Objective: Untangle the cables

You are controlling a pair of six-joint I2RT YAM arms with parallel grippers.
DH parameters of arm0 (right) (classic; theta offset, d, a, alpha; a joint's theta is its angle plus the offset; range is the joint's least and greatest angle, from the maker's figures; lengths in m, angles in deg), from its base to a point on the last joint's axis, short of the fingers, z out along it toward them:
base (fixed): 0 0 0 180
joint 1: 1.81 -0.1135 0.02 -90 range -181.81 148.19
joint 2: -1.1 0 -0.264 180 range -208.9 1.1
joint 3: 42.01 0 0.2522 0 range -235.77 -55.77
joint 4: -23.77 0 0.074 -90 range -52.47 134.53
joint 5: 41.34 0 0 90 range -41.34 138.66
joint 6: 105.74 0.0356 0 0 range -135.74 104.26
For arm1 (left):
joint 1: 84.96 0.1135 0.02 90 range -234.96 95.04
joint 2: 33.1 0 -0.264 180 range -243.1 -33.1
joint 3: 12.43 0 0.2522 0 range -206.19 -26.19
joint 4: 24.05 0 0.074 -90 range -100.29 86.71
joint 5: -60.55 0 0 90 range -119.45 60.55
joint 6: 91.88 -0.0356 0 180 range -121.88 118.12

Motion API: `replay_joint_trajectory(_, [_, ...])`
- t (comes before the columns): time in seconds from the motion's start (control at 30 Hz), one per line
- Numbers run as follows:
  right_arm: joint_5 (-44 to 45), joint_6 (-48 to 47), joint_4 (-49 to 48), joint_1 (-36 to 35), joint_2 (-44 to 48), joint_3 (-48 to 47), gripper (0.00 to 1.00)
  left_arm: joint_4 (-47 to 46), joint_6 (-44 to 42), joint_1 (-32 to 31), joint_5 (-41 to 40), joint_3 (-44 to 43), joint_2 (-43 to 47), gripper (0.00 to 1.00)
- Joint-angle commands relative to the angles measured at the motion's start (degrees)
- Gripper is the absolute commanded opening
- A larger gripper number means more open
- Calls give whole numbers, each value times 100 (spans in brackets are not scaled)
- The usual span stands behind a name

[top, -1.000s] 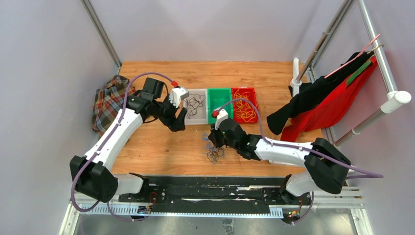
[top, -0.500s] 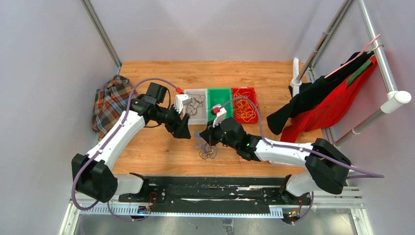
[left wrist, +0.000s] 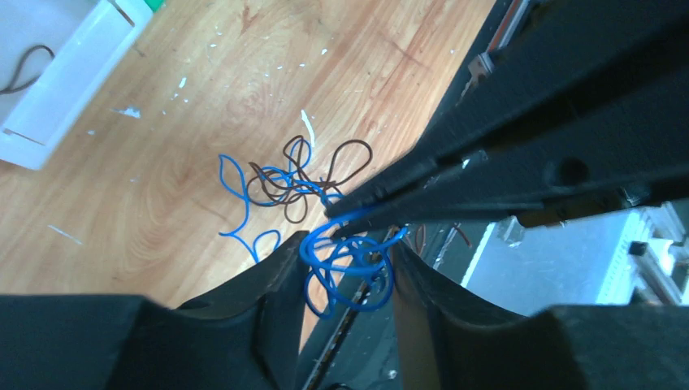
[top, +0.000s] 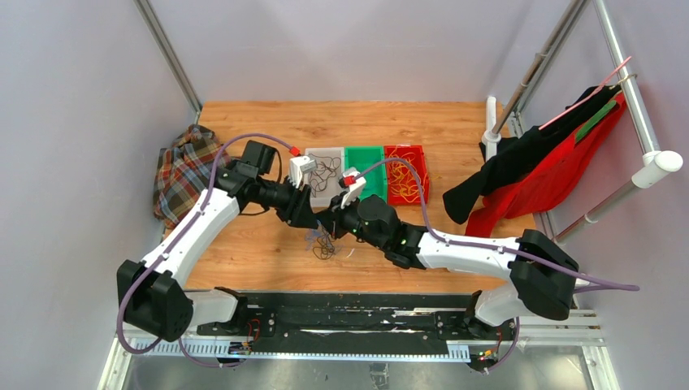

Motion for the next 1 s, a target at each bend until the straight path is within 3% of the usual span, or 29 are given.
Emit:
replay_joint_trajectory(0.0, [433,-118,-144,-94,-17,-43,1,-98,68,-29,279,-80,380,34])
replay_joint_trajectory(0.07, [577,-120,-146,-92,32,53,1,16,-39,-21,222,-101,477,23])
replay_joint_trajectory(0.17, [785,-126,-259,-94,113,251,1,200,-235,-20,104,-157,576,19])
replay_joint_trajectory(0.33, [954,-170,-374,-95,245,447,1,402,-436,-20,-269,-348,610,1])
replay_joint_trajectory(0.47, [1057,-197,-283,-89,385,544,9,514,-563,-20,-430,-538,668,1])
replay_joint_trajectory(0.73, [1384,-248,-7,-93,603,770,13,1000,-1071,-20,-750,-1065,732,1])
replay_joint_trajectory(0.97, [1379,-349,-47,-113,933,852,36,1339,-1415,-20,-831,-1361,780,1])
